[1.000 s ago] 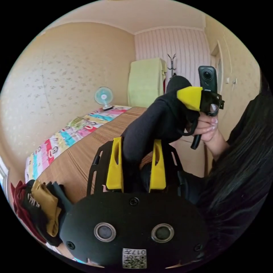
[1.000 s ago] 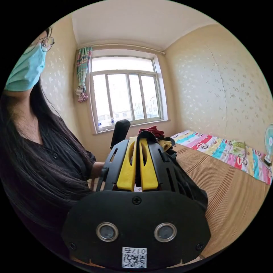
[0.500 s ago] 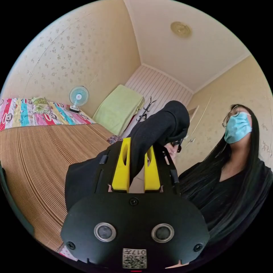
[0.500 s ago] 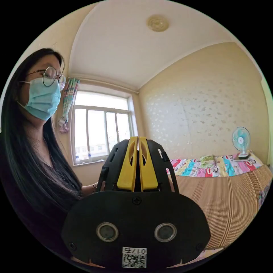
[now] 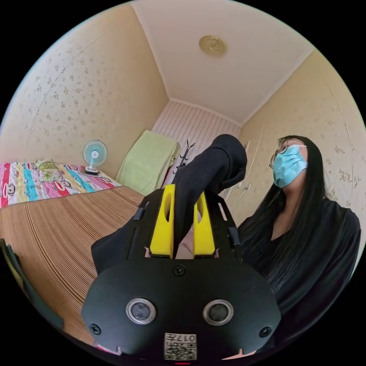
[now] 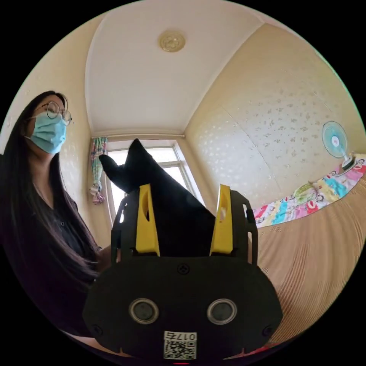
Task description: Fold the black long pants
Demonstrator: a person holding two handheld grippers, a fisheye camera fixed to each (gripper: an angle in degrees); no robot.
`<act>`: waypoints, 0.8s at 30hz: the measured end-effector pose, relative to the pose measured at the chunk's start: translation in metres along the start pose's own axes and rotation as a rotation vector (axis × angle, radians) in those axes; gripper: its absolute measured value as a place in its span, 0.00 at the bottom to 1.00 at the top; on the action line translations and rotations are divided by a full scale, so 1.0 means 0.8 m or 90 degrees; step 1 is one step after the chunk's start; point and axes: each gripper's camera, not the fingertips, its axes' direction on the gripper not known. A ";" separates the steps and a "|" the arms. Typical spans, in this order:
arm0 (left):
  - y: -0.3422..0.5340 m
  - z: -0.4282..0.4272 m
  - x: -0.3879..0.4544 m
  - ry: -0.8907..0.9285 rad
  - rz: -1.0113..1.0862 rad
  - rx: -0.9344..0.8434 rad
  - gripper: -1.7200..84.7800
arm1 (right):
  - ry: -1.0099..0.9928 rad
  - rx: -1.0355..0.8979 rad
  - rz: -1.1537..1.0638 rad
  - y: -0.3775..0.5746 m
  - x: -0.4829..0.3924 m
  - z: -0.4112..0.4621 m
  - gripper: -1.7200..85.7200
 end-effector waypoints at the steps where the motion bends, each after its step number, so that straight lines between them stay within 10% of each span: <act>1: 0.000 -0.012 -0.004 -0.005 0.002 0.005 0.11 | -0.067 -0.007 0.032 0.001 0.019 0.018 0.23; 9: 0.005 -0.132 -0.100 -0.031 -0.128 0.105 0.13 | -0.524 0.007 0.343 0.014 0.115 0.129 0.06; 24: 0.110 -0.279 0.000 -0.351 -0.183 0.201 0.21 | -0.314 0.127 0.226 -0.026 0.057 0.169 0.05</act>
